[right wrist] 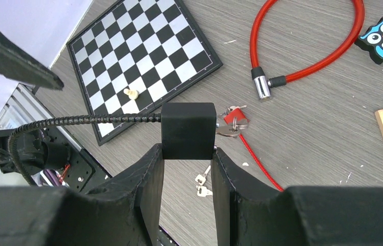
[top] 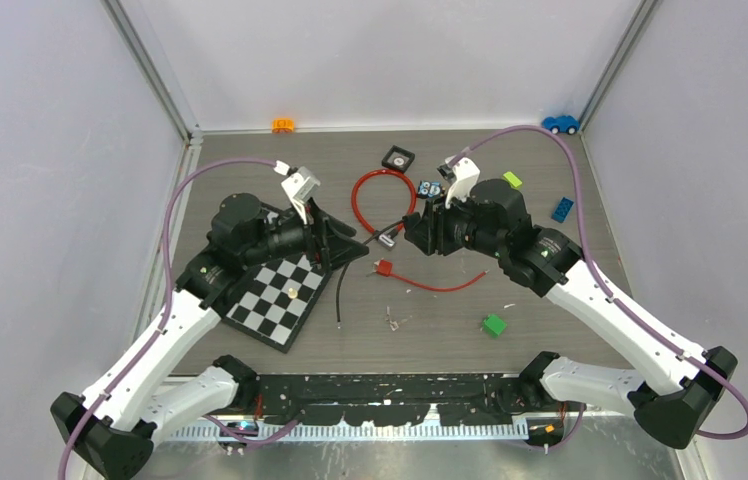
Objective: Lock with the key
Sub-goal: Pick up the lock from the center of the board.
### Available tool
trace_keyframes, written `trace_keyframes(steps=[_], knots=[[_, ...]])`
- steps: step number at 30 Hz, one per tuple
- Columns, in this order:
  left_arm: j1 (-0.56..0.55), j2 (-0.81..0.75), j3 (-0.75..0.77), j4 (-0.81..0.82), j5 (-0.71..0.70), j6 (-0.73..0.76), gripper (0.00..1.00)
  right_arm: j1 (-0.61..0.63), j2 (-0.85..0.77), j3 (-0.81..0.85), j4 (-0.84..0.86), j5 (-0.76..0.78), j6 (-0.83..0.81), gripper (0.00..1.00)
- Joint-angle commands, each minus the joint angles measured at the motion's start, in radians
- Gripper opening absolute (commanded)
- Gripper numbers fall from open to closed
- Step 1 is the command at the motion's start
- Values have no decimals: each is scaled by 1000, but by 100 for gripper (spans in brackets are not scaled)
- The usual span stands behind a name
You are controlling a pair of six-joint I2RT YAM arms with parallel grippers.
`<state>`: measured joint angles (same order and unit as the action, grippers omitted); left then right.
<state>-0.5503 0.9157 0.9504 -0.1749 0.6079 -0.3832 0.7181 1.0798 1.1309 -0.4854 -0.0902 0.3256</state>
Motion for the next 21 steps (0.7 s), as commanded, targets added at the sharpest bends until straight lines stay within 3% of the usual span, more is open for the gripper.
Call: trace_keyframes(steps=[1,7,11,13,21], knots=[[1,-3,-8,33,71,-7,57,4,-17,18,83,15,30,1],[1,1,-8,29,123,-13,39,4,-21,13,87,28,44,1],[1,-2,-7,26,122,-11,12,5,-31,5,93,35,44,1],[1,0,1,12,110,-1,0,4,-36,1,96,23,34,7],[2,2,59,-92,54,84,0,4,-71,-22,90,-20,-41,36]])
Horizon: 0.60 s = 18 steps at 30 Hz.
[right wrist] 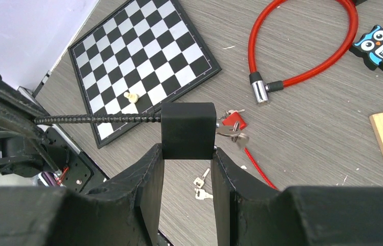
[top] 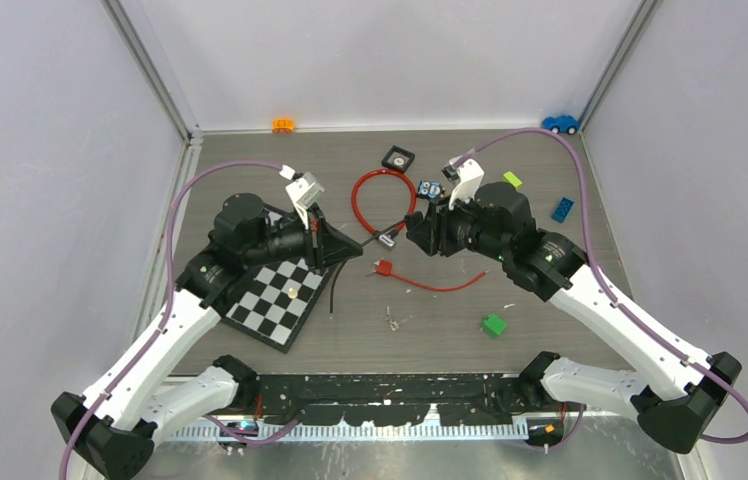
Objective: Lock with the key
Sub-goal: Pick up the lock from the center of the board.
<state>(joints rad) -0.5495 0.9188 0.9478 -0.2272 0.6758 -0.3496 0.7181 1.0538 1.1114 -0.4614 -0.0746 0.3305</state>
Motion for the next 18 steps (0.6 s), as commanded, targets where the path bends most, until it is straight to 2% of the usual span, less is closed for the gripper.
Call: trace_keyframes(steps=[1,9,14,18], knots=[[0,1,74,-61,-19,64,0,4,-48,0,58,-48,-70,40],[0,33,223,-297,-70,231,0,4,-99,29,-27,-163,-280,61],[0,47,284,-365,-48,272,0,4,-173,-52,3,-321,-477,61],[0,48,311,-382,-40,263,0,4,-250,-174,200,-383,-524,61]])
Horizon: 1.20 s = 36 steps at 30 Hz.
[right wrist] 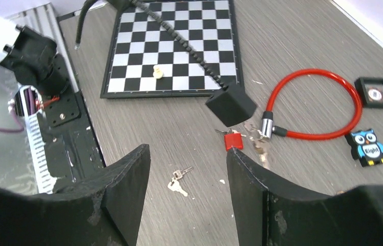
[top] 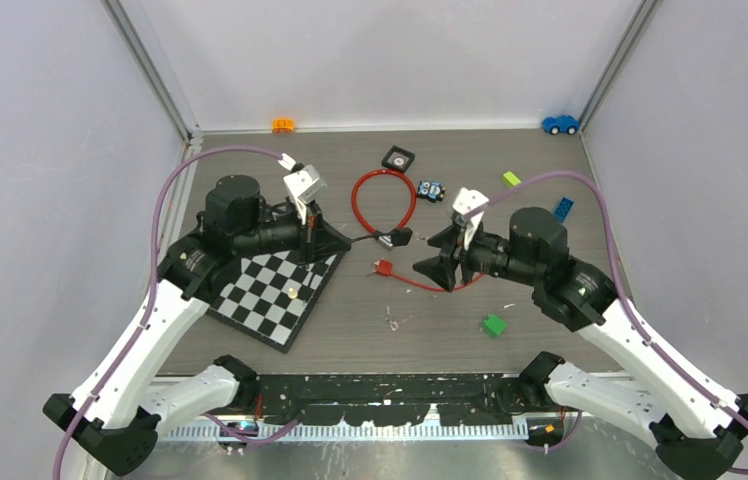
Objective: Lock with the key
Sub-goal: Pick up the lock from the center of the board.
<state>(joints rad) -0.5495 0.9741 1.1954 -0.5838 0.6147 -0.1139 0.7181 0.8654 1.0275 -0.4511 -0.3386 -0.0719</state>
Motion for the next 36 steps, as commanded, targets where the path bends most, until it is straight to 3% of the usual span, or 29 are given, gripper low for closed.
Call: trace_keyframes(steps=[1,6,11,17,27,36], knots=[[0,-8,65,-24,24,21,0,4,-77,-125,257,-121,-117,61],[0,-17,64,-8,43,-16,0,9,-114,-309,573,-110,-180,63],[0,-16,64,0,54,-33,0,30,-80,-371,670,-77,-371,65],[0,-19,60,24,65,-60,0,102,-26,-399,810,34,-477,66],[0,-23,56,43,55,-75,0,196,34,-369,754,95,-590,66],[0,-22,46,76,58,-105,0,277,26,-423,800,272,-653,65]])
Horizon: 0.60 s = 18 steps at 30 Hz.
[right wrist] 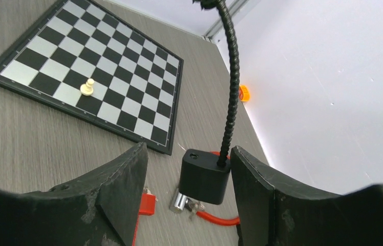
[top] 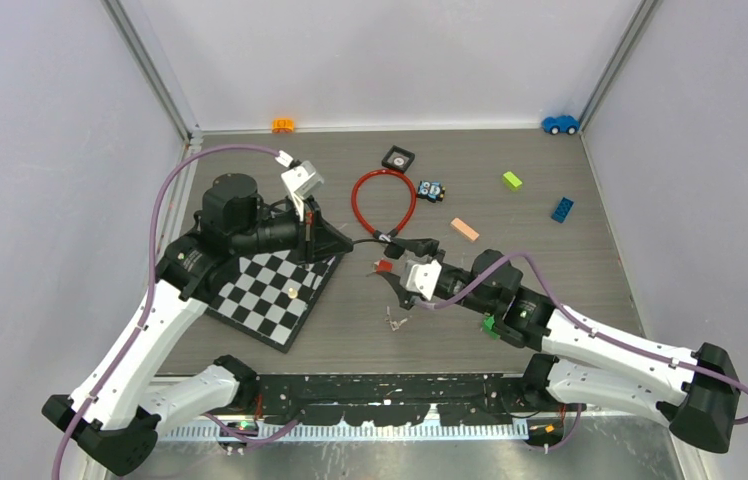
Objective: Lock with the key
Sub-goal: Pick up the lock from the center of the board.
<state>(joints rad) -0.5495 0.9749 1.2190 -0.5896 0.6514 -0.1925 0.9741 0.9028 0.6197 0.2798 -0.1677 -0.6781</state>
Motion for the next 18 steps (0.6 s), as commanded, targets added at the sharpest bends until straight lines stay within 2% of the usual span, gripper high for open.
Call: trace_keyframes(steps=[1,18], knots=[[0,-22,22,83,23,-28,0,23,-10,-18,68,107,-50,65],[0,-26,13,105,28,-49,0,51,34,-41,170,261,-73,58]])
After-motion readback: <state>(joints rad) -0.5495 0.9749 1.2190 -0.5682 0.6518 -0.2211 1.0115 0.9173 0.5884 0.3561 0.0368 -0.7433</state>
